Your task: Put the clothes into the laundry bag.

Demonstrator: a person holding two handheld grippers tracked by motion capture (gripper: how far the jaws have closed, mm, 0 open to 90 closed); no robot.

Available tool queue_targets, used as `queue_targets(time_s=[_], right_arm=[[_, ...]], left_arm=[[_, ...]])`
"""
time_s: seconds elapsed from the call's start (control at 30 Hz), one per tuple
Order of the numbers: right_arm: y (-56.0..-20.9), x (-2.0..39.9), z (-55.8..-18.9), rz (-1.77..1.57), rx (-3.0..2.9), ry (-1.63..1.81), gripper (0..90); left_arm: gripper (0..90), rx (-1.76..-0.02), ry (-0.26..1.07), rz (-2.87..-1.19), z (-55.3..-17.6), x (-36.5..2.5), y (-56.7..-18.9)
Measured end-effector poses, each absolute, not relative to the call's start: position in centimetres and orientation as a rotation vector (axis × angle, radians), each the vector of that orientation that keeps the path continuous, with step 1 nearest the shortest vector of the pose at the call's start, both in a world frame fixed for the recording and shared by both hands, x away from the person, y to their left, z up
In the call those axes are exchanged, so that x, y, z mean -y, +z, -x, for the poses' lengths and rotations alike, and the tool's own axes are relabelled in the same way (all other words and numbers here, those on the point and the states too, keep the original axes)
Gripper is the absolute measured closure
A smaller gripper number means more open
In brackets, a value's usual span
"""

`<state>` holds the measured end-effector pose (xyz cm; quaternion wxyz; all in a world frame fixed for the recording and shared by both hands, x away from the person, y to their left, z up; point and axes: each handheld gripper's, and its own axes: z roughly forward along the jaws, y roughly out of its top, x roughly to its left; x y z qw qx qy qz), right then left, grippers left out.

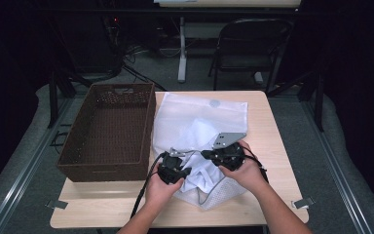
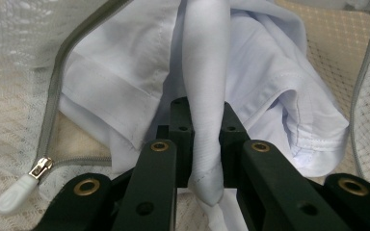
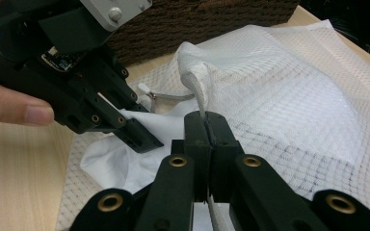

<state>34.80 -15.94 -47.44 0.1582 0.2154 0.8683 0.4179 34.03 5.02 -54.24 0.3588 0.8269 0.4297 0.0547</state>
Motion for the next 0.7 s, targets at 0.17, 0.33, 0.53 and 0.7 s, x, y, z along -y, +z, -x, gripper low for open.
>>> queue_targets(time_s=[0.17,0.33,0.53,0.7], right_arm=[[-47.4,16.0,-34.8,-0.614,-2.482,1.198,89.1],[-47.3,16.0,-34.8,-0.614,-2.481,1.198,89.0],[-47.3,15.9,-34.7,-0.615,-2.481,1.197,89.1],[-47.3,15.8,-34.7,-0.609,-2.480,1.198,89.0]], left_arm=[[81.9,-1.107,0.143,-2.126,-34.1,-4.9,-54.0],[82.0,-1.099,0.154,-2.126,-34.3,-4.9,-53.6],[82.1,-1.104,0.161,-2.115,-34.6,-4.8,-53.1],[82.2,-1.114,0.163,-2.105,-34.9,-4.7,-52.9]])
